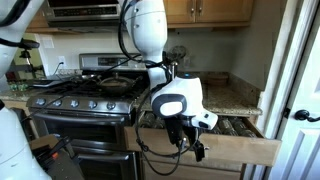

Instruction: Open the first top drawer

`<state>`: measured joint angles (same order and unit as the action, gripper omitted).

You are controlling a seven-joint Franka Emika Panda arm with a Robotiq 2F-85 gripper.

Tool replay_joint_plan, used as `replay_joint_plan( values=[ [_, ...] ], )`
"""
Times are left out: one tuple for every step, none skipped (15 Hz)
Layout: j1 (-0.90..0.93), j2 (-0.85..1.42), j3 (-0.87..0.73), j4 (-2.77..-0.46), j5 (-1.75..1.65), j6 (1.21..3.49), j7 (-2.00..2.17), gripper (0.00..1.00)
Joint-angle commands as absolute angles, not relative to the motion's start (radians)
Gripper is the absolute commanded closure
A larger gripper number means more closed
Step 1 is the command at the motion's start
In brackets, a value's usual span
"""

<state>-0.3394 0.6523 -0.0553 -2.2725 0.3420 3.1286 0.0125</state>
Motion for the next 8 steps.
replay_joint_plan(
  values=[
    [-0.346, 0.547, -0.030, -2.399, 0.260, 3.229, 0.002, 0.00],
    [-0.354, 0.526, -0.016, -2.417, 0.245, 3.238, 0.009, 0.00],
    [-0.367, 0.504, 0.002, -2.431, 0.232, 3.227, 0.014, 0.00],
    [-0.379, 0.479, 0.016, -2.445, 0.228, 3.207, 0.020, 0.00],
    [-0.388, 0.453, 0.029, -2.461, 0.225, 3.196, 0.023, 0.00],
    [-0.404, 0.423, 0.048, -2.474, 0.225, 3.183, 0.023, 0.00],
    [-0.415, 0.392, 0.061, -2.485, 0.227, 3.158, 0.025, 0.00],
    [-0.428, 0.359, 0.082, -2.492, 0.261, 3.127, 0.001, 0.00]
  ],
)
